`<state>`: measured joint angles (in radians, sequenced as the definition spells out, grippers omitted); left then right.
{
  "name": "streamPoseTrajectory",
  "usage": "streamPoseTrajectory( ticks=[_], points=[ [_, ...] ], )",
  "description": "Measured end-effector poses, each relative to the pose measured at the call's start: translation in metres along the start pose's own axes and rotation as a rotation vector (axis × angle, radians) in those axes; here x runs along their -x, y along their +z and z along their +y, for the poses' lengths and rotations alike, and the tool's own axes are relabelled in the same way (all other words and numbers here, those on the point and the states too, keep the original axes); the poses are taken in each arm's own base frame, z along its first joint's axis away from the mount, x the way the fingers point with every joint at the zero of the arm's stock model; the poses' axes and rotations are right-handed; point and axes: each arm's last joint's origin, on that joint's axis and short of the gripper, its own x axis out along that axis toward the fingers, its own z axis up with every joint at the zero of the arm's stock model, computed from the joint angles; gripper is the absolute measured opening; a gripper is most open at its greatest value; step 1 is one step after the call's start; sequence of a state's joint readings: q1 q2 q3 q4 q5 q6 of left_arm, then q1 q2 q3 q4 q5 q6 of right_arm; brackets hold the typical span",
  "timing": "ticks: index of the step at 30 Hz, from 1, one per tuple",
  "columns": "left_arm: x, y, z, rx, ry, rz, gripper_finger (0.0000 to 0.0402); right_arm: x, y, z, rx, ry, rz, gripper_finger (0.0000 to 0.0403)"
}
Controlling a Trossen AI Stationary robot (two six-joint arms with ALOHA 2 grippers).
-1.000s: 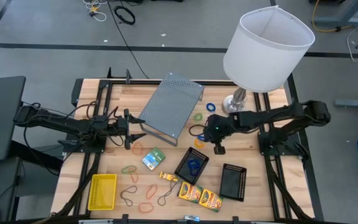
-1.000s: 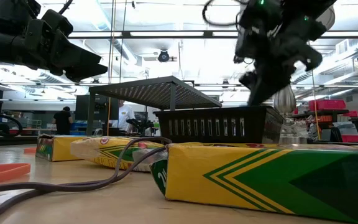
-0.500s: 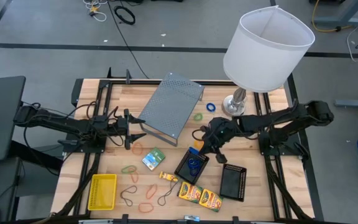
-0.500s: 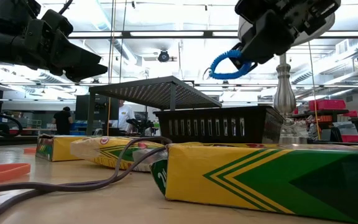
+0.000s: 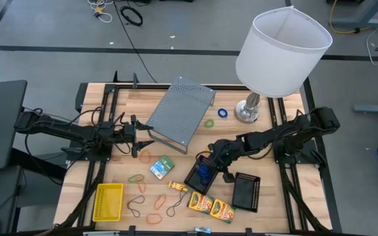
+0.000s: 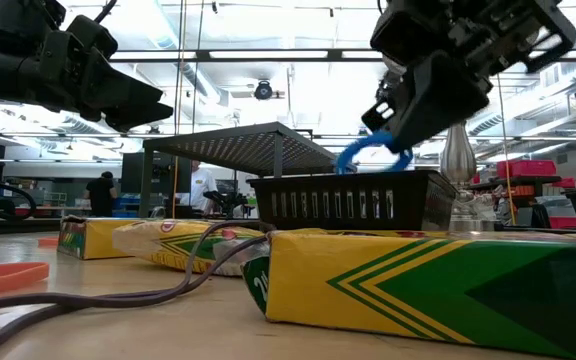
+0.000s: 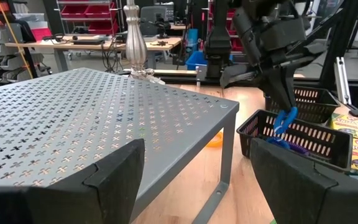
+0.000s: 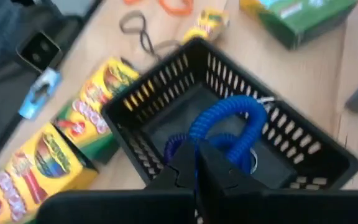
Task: Pick & Place Office Desk Supplies
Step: Put the bottom blue spring keychain into the left black bin
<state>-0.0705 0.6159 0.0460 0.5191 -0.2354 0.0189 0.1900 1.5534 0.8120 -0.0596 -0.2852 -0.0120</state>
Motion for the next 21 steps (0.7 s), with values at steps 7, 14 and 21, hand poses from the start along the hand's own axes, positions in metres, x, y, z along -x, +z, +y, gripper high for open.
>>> streamPoseTrajectory(
  ticks=[7,14,21],
  points=[
    [0.0,-0.0001,0.0,0.0,0.0,0.0,0.0293,-0.0083,-0.0039,-0.0016,-0.004,-0.021,0.024,0.0008],
    [0.0,-0.0002,0.0,0.003,0.0,0.002,0.0293,-0.008,-0.0035,-0.0025,0.006,-0.061,0.021,0.0061],
    [0.0,-0.0003,0.0,0.003,0.0,0.002,0.0293,-0.0078,-0.0035,-0.0026,0.006,-0.069,0.021,0.0121]
  ],
)
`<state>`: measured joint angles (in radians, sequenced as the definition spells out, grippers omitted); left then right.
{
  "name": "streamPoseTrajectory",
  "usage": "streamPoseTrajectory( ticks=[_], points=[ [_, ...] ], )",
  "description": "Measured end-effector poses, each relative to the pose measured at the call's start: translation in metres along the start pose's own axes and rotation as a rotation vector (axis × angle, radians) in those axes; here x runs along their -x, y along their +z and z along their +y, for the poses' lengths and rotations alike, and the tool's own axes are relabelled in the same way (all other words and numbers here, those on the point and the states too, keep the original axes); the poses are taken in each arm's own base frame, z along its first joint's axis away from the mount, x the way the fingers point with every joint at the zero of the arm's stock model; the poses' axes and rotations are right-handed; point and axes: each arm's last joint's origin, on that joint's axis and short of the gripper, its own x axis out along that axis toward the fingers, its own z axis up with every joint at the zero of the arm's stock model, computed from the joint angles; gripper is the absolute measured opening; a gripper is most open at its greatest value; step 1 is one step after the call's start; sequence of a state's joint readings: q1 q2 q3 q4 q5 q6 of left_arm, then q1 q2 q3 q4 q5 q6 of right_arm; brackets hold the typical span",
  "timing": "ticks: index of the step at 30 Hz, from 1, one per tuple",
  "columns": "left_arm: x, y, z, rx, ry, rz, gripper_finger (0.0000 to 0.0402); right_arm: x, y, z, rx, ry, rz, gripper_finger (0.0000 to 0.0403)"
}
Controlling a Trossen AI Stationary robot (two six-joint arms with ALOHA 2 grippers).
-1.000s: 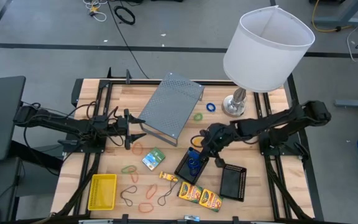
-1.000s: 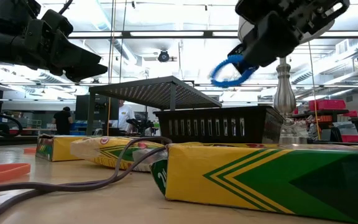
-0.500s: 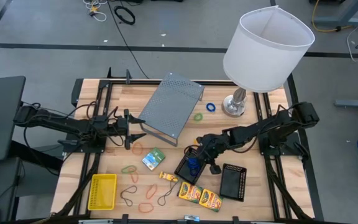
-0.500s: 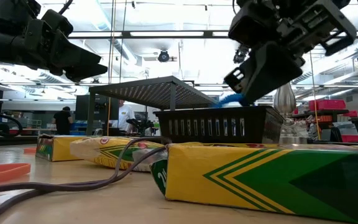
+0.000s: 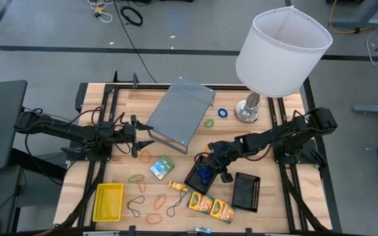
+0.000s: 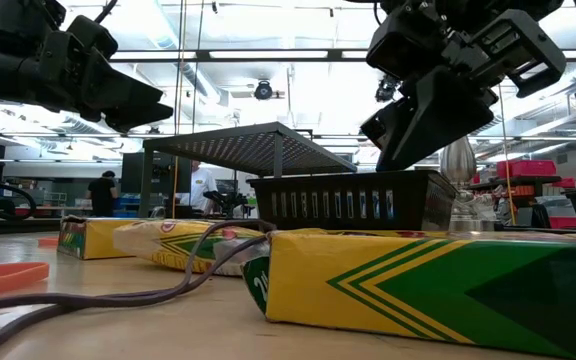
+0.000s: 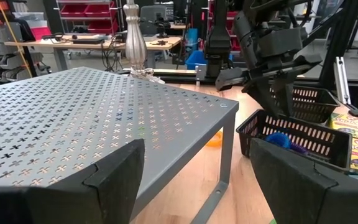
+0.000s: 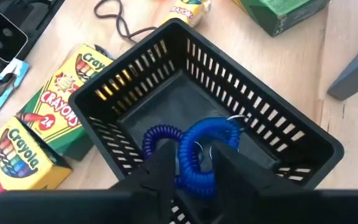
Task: Pick & Place Office Desk Supplies
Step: Put the bottom blue spring keychain into the left black bin, then put the green spring keychain into the left black bin
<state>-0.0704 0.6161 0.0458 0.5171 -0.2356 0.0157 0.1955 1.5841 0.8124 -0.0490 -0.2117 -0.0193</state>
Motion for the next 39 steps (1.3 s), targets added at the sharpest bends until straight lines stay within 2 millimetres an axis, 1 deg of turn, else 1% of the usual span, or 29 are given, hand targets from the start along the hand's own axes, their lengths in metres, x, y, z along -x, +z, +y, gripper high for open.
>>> streamPoseTrajectory(
  ticks=[4,8,11,16,18,23,30,39],
  points=[
    [0.0,0.0,0.0,0.0,0.0,0.0,0.0293,0.0,0.0,-0.001,0.009,-0.042,0.0,0.0154],
    [0.0,0.0,0.0,0.0,0.0,0.0,0.0293,0.003,0.002,-0.003,0.058,-0.126,0.002,0.0174],
    [0.0,0.0,0.0,0.005,0.0,0.0,0.0293,0.006,0.007,-0.008,0.081,-0.202,0.027,0.0177],
    [0.0,0.0,0.0,0.009,0.0,0.0,0.0293,0.013,0.012,-0.022,0.118,-0.295,0.079,0.0173],
    [0.0,0.0,0.0,0.009,0.0,0.0,0.0293,0.016,0.014,-0.029,0.128,-0.315,0.088,0.0172],
    [0.0,0.0,0.0,0.01,0.0,0.0,0.0293,0.023,0.009,-0.05,0.126,-0.387,0.136,0.0172],
    [0.0,0.0,0.0,0.007,-0.001,0.0,0.0293,0.036,-0.004,-0.083,0.071,-0.442,0.218,0.0172],
    [0.0,0.0,0.0,0.005,0.0,-0.001,0.0293,0.052,-0.017,-0.122,0.016,-0.474,0.237,0.0172]
  ],
)
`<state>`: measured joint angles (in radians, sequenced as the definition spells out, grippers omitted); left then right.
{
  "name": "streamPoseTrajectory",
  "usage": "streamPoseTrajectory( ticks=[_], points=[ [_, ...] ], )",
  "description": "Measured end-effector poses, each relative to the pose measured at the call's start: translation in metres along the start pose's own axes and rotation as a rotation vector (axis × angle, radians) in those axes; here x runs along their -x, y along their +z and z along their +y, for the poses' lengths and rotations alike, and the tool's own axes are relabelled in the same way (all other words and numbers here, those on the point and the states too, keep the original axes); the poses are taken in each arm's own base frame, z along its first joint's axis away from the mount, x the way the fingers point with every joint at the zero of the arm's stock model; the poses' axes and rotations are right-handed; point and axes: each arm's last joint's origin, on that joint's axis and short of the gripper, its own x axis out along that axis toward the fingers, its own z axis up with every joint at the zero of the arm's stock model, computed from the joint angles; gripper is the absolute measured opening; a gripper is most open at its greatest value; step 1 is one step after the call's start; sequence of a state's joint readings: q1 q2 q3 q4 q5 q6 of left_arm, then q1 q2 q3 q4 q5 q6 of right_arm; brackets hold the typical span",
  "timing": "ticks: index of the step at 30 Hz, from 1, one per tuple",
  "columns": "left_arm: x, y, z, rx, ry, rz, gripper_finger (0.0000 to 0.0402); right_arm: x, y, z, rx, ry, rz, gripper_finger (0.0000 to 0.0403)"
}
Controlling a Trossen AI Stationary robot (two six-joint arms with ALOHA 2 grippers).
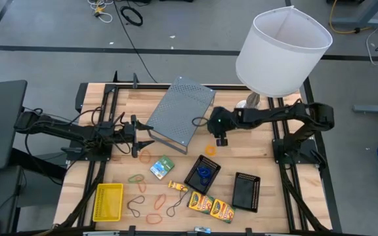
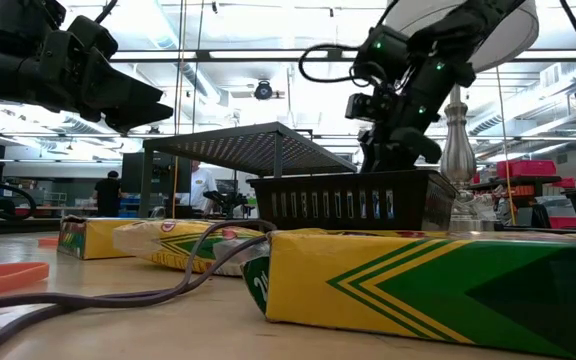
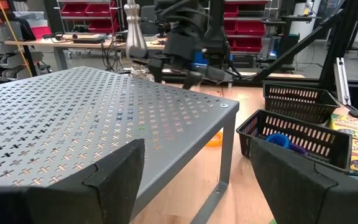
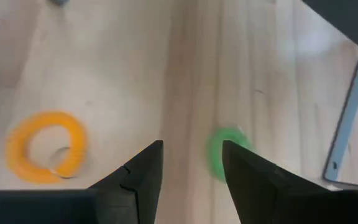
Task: Pick & Place Office Desk Supplies
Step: Put the green spring keychain into the left black bin
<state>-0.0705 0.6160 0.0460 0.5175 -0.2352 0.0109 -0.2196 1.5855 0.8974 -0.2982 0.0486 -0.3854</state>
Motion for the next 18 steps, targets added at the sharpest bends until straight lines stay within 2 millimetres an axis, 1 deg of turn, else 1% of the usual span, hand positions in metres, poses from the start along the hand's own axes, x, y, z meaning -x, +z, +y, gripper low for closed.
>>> streamPoseTrajectory(
  ticks=[4,9,12,18],
  points=[
    [0.0,0.0,0.0,0.0,0.0,-0.001,0.0293,-0.013,-0.009,-0.01,-0.003,0.022,0.039,0.0172],
    [0.0,0.0,0.0,0.0,0.0,-0.003,0.0293,-0.033,-0.019,-0.016,0.001,0.034,0.086,0.0172],
    [0.0,0.0,0.0,0.0,0.0,-0.003,0.0293,-0.039,-0.021,-0.02,0.0,0.024,0.083,0.0172],
    [0.0,0.0,0.0,0.0,0.0,-0.003,0.0293,-0.04,-0.024,-0.026,0.003,0.016,0.084,0.0172]
  ],
)
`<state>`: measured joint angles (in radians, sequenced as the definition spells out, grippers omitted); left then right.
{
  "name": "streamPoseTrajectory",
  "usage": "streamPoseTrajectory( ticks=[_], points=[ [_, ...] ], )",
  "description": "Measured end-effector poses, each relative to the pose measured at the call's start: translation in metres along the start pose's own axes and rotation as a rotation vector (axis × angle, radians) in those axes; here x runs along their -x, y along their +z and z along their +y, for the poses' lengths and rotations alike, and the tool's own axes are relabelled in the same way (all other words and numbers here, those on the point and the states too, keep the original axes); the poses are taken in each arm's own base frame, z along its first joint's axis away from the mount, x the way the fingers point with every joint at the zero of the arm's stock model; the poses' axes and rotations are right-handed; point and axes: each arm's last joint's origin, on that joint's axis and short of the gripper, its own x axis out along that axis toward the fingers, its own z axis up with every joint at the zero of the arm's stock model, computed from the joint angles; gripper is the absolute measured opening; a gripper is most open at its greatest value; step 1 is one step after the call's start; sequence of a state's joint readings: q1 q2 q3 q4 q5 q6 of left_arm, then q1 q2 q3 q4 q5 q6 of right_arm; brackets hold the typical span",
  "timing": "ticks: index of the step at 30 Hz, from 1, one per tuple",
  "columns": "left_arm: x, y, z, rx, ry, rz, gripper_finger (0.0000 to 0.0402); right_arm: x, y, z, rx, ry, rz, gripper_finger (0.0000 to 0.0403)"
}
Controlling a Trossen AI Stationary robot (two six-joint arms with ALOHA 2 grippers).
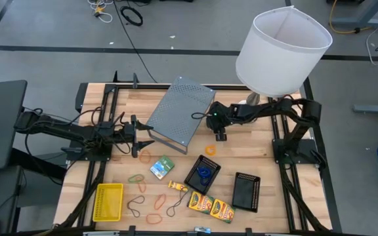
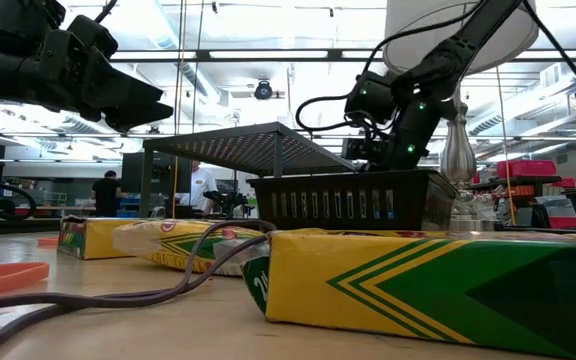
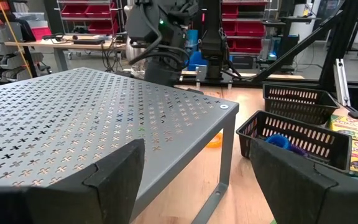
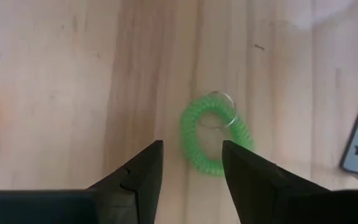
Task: Pick & Place Office Desk Supplies
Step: Put the green spring keychain into the left black bin
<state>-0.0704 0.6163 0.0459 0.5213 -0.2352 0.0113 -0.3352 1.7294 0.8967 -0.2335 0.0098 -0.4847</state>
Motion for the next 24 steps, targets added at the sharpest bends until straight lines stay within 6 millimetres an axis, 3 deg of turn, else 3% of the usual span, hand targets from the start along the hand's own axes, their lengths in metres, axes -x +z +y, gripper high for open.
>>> streamPoseTrajectory(
  ticks=[11,24],
  points=[
    [0.0,0.0,0.0,0.0,0.0,0.0,0.0293,-0.002,-0.006,-0.011,-0.026,0.016,-0.005,0.0172],
    [0.0,0.0,0.0,0.004,-0.002,-0.003,0.0293,-0.015,-0.007,-0.009,0.0,0.06,0.0,0.0163]
  ],
)
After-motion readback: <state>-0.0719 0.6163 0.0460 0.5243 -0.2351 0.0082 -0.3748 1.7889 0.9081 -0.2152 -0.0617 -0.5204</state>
